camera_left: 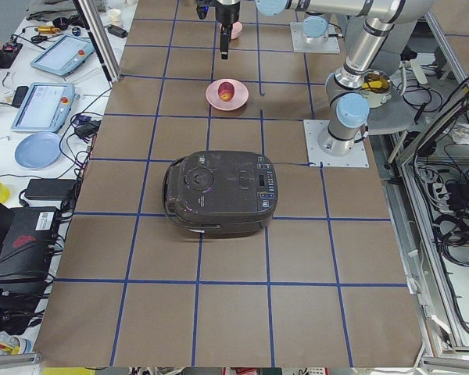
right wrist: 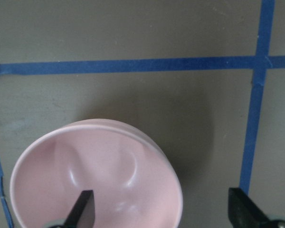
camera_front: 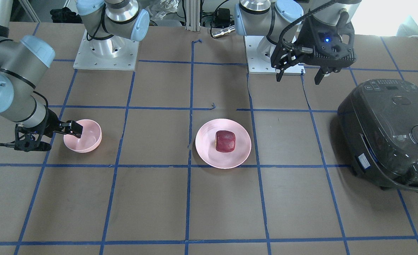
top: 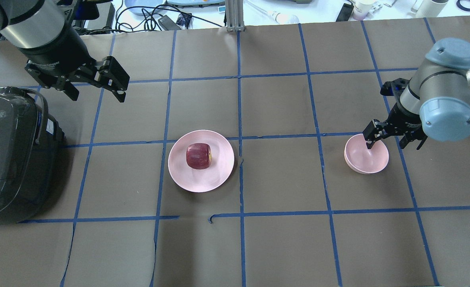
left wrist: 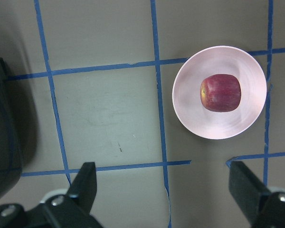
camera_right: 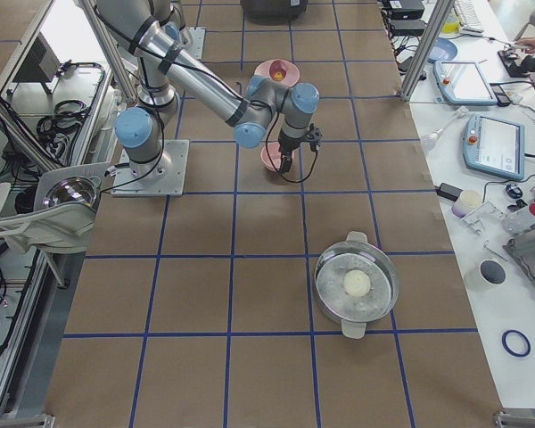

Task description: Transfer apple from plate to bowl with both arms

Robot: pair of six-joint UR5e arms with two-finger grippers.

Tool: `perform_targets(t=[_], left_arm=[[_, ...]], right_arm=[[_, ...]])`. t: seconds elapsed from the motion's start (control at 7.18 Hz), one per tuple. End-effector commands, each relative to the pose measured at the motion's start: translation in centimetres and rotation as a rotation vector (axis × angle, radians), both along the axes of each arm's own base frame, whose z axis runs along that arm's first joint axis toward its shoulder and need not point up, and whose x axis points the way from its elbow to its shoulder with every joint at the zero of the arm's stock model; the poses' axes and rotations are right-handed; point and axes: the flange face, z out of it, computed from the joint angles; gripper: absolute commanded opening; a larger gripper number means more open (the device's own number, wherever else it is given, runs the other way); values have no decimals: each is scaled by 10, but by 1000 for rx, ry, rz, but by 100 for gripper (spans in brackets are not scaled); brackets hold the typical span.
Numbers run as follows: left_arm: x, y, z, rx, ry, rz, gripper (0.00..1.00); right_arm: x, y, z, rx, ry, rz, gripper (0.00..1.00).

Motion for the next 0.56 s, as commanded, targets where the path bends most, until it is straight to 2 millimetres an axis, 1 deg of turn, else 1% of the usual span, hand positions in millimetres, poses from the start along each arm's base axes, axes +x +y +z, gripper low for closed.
perform_targets(t=[0.0, 0.14, 0.28, 0.42], left_arm=[[2, 0, 1, -2, -1, 4, 100], [4, -1, 3, -6, -3, 4, 100], [1, -3, 7, -14, -3, 1, 100], [3, -10, 7, -14, 2, 11, 100]], right_arm=[[2, 8, -28, 30, -18, -5, 100], [3, 10, -30, 40, -18, -6, 63], [2, 9, -27, 36, -16, -2, 15], [0, 7, -26, 32, -13, -5, 0]])
